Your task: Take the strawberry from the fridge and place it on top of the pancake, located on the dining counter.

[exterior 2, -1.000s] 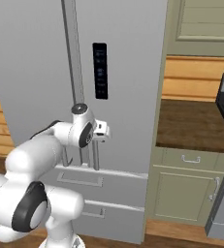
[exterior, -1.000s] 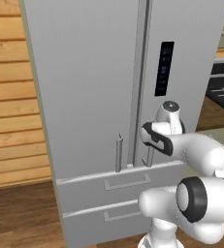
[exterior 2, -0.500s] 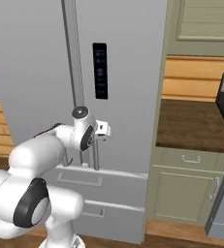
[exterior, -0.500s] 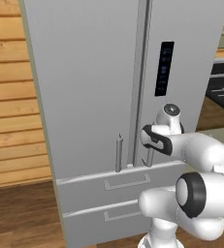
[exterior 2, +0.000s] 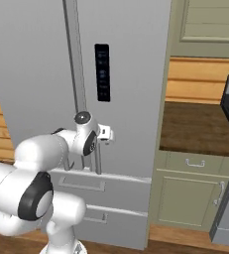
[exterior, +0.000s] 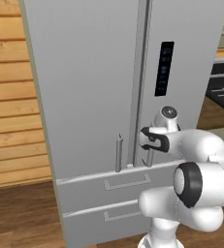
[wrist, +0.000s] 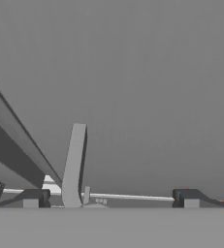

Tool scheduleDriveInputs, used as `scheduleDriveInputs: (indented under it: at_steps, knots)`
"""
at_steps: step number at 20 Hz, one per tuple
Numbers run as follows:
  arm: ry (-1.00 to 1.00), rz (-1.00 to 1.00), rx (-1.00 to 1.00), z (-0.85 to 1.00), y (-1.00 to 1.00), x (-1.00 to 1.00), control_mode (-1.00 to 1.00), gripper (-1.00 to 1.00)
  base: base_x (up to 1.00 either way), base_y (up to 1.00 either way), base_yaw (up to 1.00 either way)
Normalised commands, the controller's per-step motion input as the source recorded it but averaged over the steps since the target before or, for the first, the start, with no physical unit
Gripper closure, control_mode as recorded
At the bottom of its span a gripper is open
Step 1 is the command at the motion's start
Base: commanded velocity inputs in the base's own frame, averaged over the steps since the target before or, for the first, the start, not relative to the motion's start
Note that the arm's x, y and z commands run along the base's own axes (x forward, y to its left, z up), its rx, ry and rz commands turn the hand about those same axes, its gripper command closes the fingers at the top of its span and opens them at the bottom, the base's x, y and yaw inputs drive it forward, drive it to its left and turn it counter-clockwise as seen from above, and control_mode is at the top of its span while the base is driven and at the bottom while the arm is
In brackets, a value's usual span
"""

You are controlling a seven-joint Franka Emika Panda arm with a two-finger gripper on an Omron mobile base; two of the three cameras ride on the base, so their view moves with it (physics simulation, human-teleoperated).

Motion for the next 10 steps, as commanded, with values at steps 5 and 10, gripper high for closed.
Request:
scheduleDriveInputs:
  at_steps: [5,10]
  knots:
    - [0.0,0.0,0.0,-0.16,0.01,0.1,-1.0,-1.0,0.0,0.0,0.0]
    - [-0.02,0.0,0.0,-0.08,0.0,0.0,-1.0,1.0,0.0,0.0,0.0]
